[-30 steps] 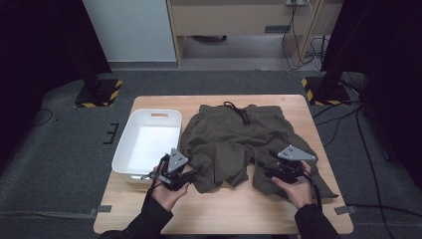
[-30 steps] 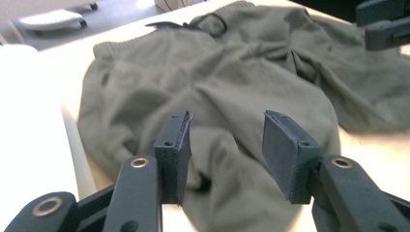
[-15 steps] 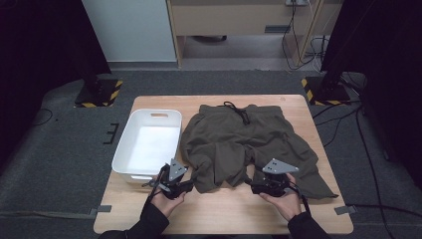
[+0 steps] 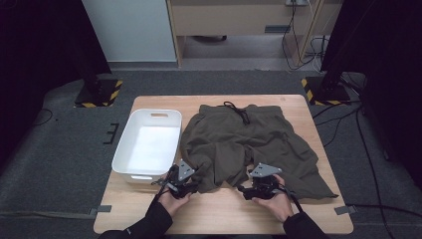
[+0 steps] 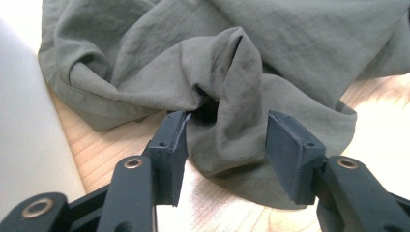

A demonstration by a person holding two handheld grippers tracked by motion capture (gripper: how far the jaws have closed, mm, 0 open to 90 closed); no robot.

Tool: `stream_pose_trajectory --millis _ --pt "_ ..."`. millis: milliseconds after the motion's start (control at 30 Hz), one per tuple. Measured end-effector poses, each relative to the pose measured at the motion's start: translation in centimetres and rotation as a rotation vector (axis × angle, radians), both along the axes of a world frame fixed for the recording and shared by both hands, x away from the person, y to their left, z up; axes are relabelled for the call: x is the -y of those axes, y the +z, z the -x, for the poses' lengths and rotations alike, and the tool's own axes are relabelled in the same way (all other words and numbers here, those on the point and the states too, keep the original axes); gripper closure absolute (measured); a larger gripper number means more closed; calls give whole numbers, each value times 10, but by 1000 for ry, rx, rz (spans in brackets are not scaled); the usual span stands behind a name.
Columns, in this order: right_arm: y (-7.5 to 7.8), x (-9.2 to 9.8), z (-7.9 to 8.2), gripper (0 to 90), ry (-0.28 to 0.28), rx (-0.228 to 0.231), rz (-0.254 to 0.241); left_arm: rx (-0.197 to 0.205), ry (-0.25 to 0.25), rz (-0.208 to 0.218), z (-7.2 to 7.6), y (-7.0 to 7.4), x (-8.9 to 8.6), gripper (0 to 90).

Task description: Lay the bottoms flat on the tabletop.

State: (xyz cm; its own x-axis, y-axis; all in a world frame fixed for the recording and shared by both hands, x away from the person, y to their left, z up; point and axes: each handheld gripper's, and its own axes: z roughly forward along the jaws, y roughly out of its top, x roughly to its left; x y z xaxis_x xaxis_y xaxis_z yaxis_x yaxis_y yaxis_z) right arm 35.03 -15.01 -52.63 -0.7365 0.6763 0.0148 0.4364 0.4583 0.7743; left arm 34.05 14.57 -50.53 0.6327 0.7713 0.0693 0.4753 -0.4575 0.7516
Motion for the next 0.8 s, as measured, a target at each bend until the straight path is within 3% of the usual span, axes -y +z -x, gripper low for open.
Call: stream_pose_trajectory --millis 167,467,600,800 --pt "-5 -5 -3 335 19 -10 24 -40 18 -1 -3 -3 -1 624" --pt "-2 -5 -7 836 34 -28 43 -123 29 -25 -3 0 2 885" --pt "5 -4 -6 880 45 -41 38 -117 24 -28 1 7 1 900" --pt "25 8 1 885 75 -37 -57 -70 23 71 23 34 -17 900"
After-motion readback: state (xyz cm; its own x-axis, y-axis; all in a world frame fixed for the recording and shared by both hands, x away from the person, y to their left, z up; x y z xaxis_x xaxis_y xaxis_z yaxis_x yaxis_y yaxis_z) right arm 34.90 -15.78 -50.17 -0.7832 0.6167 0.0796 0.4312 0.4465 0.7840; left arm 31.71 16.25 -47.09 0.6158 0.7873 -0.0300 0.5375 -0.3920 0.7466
